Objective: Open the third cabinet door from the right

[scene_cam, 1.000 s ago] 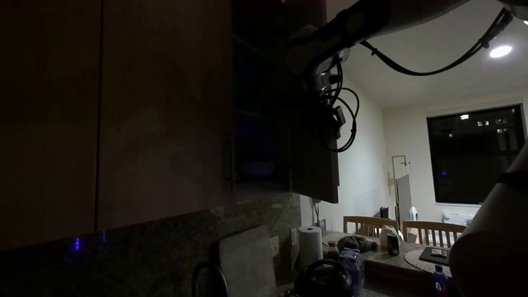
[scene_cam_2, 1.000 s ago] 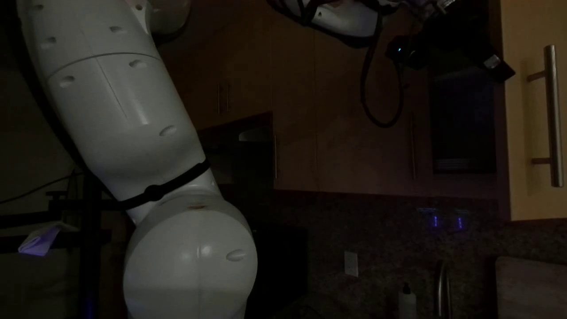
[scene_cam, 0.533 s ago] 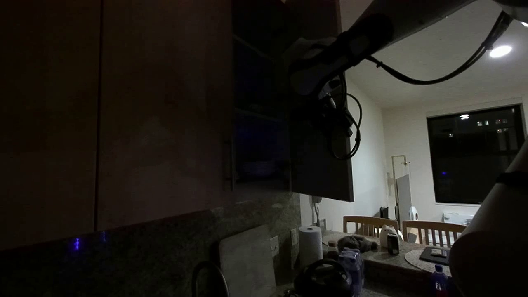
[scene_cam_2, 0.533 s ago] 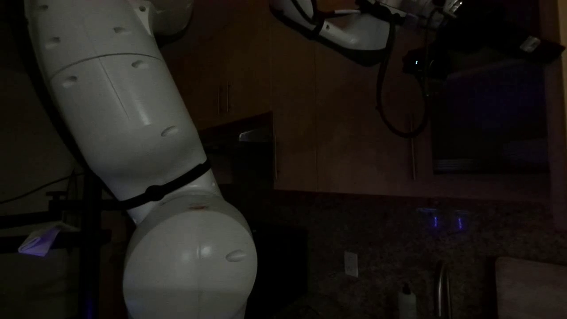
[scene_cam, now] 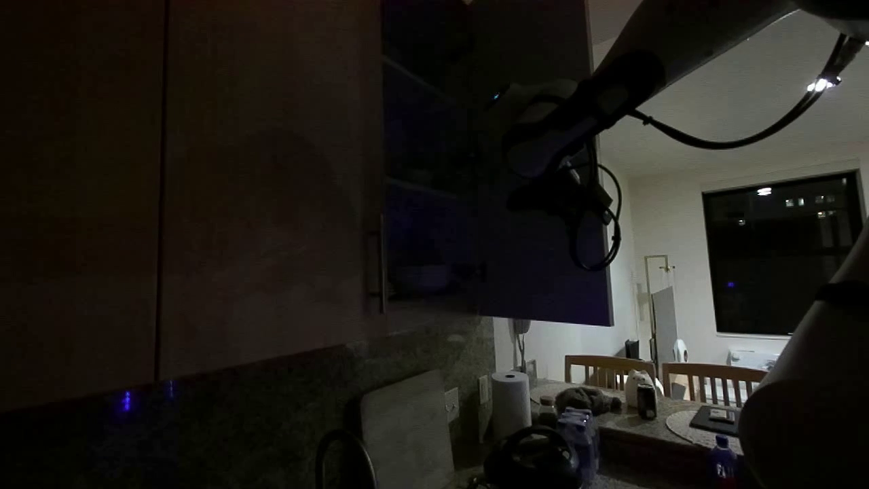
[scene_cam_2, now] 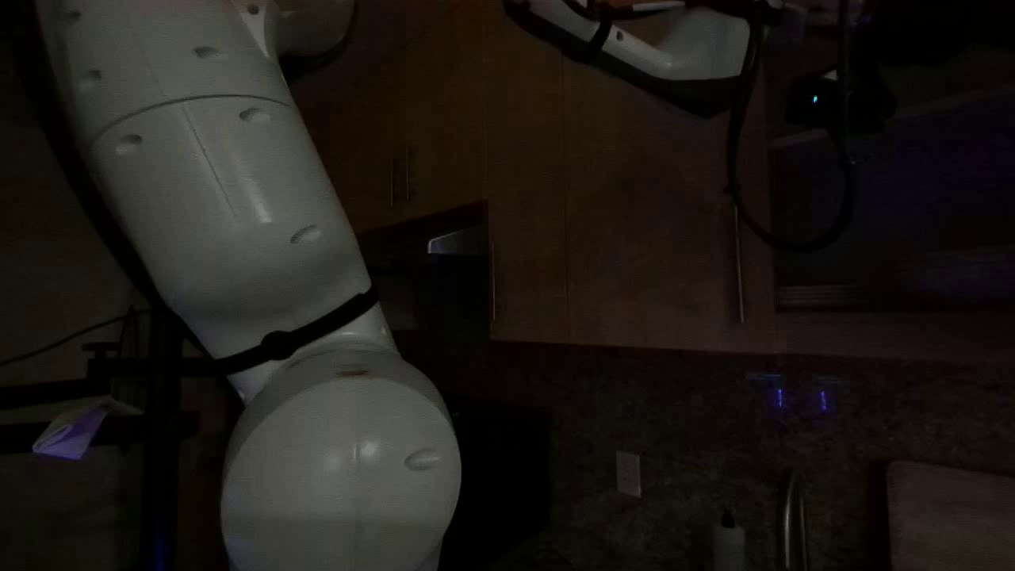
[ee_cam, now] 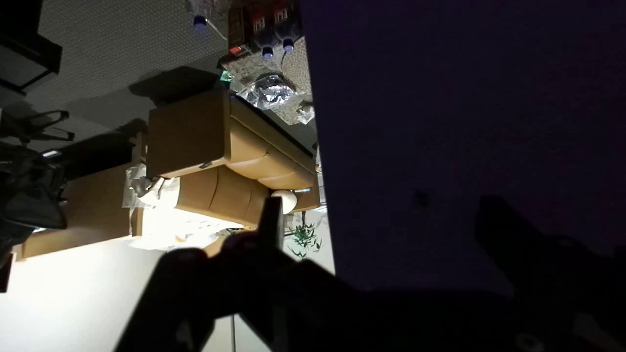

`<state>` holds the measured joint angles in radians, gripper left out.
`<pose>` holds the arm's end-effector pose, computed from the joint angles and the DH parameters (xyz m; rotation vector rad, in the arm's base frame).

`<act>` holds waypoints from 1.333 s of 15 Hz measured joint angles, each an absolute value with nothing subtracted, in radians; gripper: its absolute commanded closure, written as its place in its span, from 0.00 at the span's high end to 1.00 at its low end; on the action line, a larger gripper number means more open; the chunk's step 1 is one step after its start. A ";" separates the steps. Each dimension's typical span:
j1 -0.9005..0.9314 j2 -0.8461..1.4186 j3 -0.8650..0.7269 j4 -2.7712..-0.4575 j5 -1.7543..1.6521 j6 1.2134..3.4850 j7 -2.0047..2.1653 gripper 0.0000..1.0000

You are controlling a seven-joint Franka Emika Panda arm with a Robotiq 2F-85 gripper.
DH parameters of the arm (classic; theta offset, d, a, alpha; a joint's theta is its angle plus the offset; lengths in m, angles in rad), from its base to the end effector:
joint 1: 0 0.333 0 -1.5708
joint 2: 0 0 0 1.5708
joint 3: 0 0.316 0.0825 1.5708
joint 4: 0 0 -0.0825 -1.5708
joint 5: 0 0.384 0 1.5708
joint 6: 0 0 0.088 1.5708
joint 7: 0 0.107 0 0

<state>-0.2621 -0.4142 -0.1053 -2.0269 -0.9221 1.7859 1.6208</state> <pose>0.3857 -0.2324 0.6614 1.4411 -1.9235 0.8300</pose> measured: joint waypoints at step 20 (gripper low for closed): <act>-0.336 -0.317 -0.395 -2.029 -0.924 2.403 1.429 1.00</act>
<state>-0.3363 -0.3169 -0.3947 -2.0288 -0.9244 2.4032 1.4292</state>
